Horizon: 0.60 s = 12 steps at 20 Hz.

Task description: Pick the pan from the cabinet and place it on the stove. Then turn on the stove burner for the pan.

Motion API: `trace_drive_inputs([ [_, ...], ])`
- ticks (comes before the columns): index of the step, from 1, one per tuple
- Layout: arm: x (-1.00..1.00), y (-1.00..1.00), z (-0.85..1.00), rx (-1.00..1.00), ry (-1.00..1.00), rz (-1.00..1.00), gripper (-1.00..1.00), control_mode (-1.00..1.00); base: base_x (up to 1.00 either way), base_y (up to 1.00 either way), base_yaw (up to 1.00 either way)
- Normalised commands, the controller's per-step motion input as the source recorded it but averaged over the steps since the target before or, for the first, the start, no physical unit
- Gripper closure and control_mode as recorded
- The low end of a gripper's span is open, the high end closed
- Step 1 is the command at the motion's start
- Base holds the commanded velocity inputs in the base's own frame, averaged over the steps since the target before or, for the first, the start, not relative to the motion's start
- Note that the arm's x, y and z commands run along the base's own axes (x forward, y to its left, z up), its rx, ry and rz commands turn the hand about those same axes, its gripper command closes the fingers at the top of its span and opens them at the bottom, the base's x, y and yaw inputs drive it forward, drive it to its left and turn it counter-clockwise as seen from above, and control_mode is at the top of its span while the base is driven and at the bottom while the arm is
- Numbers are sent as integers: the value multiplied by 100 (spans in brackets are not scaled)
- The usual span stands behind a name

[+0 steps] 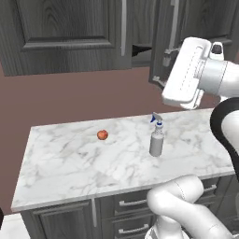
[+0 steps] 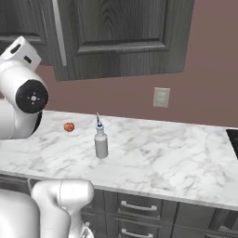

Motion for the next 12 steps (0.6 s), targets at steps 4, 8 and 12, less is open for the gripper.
trace_drive_inputs([
  [4, 0, 27, 0, -36, 2, -14, -100, -100, 0, 0, 0],
  [8, 0, 19, -3, -34, 6, -23, -100, -100, 0, 0, 0],
  [12, 0, 0, -15, -31, 3, -28, -100, -100, 0, 0, 0],
])
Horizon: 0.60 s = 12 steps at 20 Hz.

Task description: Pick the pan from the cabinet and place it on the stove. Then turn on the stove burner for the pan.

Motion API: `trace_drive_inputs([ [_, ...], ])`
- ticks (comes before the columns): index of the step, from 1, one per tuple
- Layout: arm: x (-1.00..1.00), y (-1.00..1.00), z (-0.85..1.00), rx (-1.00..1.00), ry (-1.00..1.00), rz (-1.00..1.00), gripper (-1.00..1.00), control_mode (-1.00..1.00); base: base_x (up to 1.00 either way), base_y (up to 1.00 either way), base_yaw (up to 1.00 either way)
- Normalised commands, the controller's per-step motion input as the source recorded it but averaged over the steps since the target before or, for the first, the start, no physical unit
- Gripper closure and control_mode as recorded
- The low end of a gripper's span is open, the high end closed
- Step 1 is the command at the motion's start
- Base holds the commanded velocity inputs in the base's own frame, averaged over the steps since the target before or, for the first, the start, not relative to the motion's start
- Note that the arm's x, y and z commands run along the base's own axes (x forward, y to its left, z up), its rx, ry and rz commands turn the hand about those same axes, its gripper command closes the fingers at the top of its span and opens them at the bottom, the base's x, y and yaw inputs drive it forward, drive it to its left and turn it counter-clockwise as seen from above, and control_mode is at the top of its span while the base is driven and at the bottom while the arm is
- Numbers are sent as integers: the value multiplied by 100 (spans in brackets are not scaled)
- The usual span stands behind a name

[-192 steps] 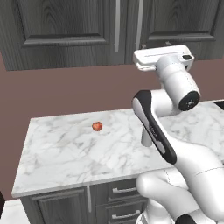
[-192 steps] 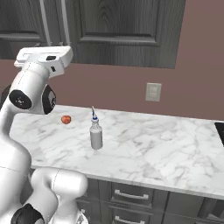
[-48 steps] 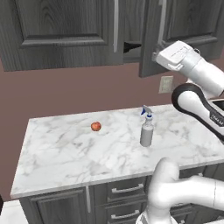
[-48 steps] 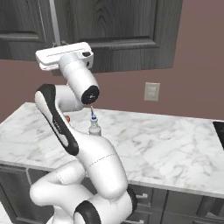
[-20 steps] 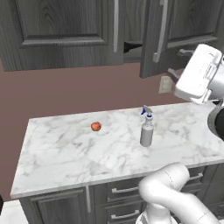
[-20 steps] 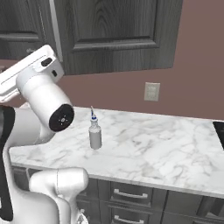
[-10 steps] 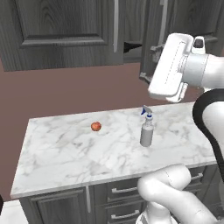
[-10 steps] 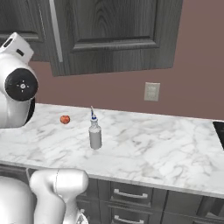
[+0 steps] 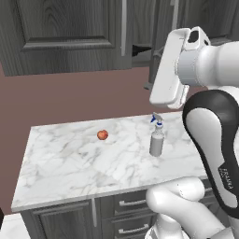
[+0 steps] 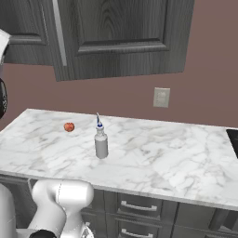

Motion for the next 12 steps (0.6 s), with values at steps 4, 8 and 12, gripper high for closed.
trace_drive_inputs([
  [4, 6, 0, -25, -29, 0, -29, -100, -100, 0, 0, 0],
  [8, 19, 0, -35, -26, 0, -27, -100, -100, 0, 0, 0],
  [12, 25, 0, -38, -27, -2, -27, -100, -100, 0, 0, 0],
])
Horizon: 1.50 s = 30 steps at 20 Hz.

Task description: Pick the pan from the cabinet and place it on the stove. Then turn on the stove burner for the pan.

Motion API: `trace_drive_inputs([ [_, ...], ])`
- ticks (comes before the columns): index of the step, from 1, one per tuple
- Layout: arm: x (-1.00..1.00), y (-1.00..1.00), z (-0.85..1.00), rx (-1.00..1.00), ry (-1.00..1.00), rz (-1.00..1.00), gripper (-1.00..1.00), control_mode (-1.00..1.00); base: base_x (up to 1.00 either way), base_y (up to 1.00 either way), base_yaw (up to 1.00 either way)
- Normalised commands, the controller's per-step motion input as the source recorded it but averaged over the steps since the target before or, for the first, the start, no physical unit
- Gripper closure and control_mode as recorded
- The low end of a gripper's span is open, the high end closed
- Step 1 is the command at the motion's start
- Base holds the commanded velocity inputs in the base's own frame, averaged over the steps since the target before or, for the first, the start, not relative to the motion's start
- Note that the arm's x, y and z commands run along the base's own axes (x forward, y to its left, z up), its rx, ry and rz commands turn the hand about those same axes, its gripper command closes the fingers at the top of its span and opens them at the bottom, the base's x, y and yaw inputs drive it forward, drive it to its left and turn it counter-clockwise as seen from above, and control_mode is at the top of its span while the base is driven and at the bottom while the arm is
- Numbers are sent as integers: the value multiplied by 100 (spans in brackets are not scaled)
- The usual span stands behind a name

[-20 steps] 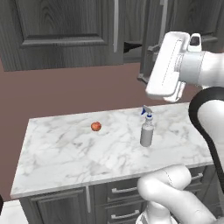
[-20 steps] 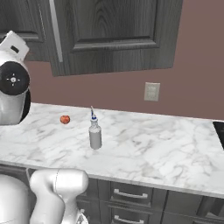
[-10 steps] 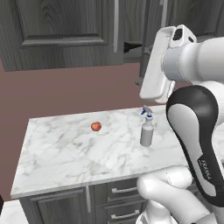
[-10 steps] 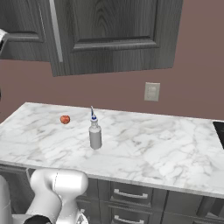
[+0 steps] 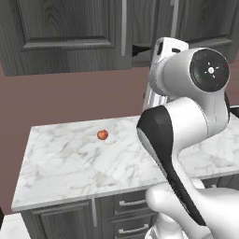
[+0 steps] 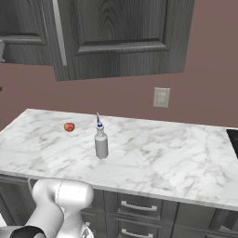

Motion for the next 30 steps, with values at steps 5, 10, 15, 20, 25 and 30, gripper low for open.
trace_drive_inputs([
  [5, 31, 0, -42, -25, -5, -26, -100, -100, 0, 0, 0],
  [10, 36, -1, -39, -23, -4, -25, -100, -100, 0, 0, 0],
  [15, 46, -3, -21, -22, -2, -25, -100, -100, 0, 0, 0],
  [20, 46, -8, -1, -15, -5, -23, -100, -100, 0, 0, 0],
  [25, 52, -4, 1, -9, -3, -21, -100, -100, 0, 0, 0],
  [30, 58, 0, 0, -7, -2, -18, -100, -100, 0, 0, 0],
])
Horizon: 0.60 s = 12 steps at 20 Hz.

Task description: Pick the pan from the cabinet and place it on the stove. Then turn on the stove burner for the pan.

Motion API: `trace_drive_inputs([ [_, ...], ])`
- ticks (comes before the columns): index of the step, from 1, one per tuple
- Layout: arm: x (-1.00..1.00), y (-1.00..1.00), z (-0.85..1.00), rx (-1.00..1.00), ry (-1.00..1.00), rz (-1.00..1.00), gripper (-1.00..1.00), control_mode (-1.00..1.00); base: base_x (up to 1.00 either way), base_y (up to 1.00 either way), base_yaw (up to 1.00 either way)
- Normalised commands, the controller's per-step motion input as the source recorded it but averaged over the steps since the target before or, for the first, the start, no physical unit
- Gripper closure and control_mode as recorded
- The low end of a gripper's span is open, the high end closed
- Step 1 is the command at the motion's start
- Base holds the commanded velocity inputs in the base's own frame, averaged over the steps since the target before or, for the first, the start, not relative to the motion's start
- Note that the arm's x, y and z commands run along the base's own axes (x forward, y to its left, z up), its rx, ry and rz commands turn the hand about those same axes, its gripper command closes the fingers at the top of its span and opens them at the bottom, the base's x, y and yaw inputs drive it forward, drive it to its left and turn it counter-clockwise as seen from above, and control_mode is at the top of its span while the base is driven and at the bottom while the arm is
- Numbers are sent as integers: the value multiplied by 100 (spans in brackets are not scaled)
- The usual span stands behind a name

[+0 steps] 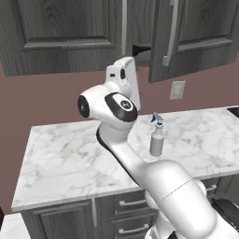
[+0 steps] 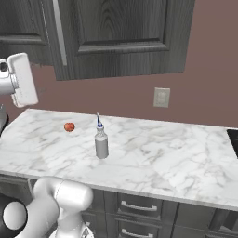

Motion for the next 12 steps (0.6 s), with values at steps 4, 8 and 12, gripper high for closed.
trace_drive_inputs([
  [4, 53, 0, 2, -4, -3, -15, -100, -100, 0, 0, 0],
  [8, 37, -1, 12, 0, -4, -13, -100, -100, 0, 0, 0],
  [12, 18, -7, 18, 0, -4, -12, -100, -100, 0, 0, 0],
])
